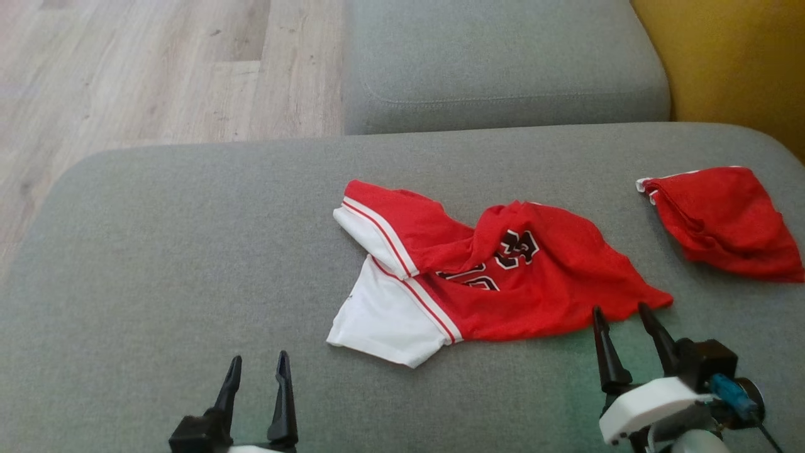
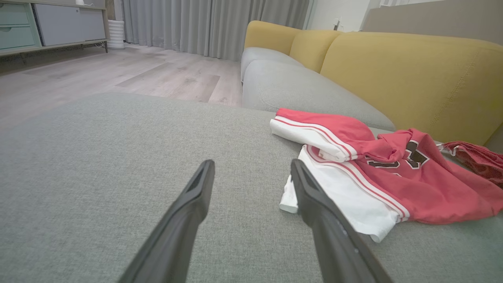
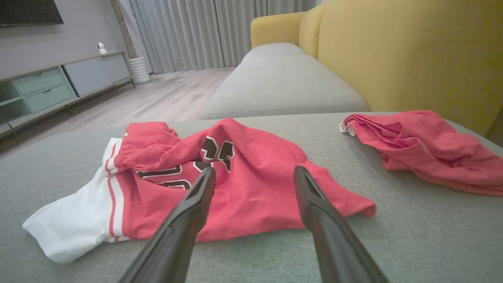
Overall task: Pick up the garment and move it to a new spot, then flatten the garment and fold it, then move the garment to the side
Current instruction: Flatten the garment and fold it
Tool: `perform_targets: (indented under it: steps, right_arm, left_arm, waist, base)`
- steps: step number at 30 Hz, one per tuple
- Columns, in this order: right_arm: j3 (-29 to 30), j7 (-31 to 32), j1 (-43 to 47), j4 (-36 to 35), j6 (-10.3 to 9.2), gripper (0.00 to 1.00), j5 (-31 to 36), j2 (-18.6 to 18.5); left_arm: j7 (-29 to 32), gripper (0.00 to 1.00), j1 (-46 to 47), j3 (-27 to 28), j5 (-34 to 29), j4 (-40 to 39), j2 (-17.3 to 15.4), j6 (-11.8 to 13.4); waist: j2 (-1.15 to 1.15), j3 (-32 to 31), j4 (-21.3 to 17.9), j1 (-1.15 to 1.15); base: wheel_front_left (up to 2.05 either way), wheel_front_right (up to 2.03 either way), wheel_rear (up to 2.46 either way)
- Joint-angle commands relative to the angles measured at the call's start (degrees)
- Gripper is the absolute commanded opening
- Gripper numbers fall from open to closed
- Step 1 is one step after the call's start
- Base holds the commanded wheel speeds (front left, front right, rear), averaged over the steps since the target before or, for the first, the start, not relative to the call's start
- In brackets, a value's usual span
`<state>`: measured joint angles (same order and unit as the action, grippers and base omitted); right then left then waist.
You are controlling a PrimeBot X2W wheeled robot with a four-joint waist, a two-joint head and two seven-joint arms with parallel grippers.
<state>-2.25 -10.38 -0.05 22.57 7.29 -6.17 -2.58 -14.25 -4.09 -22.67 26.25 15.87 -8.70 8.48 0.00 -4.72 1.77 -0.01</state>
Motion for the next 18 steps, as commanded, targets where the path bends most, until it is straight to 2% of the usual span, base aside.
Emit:
perform_targets:
  steps: [1, 18]
  right_arm:
    - [-1.7, 0.1, -1.6, -2.3, 0.2, 1.0, -0.4, -0.3]
    - [-1.9, 1.9, 0.5, -4.9, 0.2, 1.0, -0.7, -0.3]
  left_arm:
    - [-0.3, 1.0, 2.1, 1.5, 0.3, -1.6, -0.6, -0.2]
    - [1.0, 1.0, 1.3, 0.2, 0.4, -1.9, -1.5, 0.1]
  waist:
    - [0.0, -0.1, 0.1, 0.01]
    - [0.0, -0.3, 0.8, 0.01]
  base:
    - [0.0, 0.0, 0.0]
    - [0.0, 0.0, 0.0]
